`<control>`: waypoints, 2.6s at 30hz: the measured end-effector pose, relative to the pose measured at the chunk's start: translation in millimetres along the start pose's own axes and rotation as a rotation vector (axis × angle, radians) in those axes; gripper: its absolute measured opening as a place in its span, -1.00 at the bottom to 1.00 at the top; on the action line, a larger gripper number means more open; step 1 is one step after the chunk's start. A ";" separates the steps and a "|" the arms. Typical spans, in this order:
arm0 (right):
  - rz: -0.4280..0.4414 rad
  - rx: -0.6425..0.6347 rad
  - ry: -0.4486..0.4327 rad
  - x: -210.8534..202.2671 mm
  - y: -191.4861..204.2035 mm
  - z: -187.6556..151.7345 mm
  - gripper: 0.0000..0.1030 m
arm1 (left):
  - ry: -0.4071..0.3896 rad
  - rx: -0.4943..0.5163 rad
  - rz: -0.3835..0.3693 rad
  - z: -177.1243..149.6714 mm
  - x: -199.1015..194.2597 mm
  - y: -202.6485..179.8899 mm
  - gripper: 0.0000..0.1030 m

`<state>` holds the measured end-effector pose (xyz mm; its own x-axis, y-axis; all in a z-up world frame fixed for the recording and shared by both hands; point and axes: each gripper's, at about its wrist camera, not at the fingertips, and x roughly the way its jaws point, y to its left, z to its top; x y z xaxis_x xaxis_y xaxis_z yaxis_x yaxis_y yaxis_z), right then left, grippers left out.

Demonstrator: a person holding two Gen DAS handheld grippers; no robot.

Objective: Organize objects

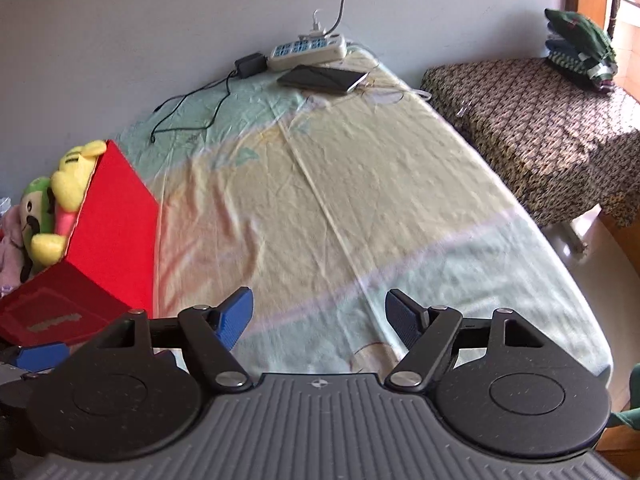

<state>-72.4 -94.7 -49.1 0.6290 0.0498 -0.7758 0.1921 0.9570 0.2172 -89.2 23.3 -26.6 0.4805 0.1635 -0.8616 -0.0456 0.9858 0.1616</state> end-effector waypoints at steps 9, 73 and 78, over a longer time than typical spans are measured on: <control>0.011 -0.033 0.046 11.1 33.2 -5.8 0.47 | 0.038 -0.023 0.029 -9.7 1.8 19.7 0.95; 0.192 -0.189 -0.041 -5.6 239.9 12.7 0.18 | -0.084 -0.182 0.101 27.5 -4.0 257.0 0.97; 0.195 -0.203 -0.047 -5.0 241.4 11.2 0.17 | -0.074 -0.186 0.102 29.0 -1.0 256.9 0.98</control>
<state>-20.8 132.8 13.8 0.6746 0.2295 -0.7017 -0.0877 0.9686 0.2324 -76.0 275.2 29.7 0.5280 0.2660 -0.8065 -0.2545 0.9556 0.1486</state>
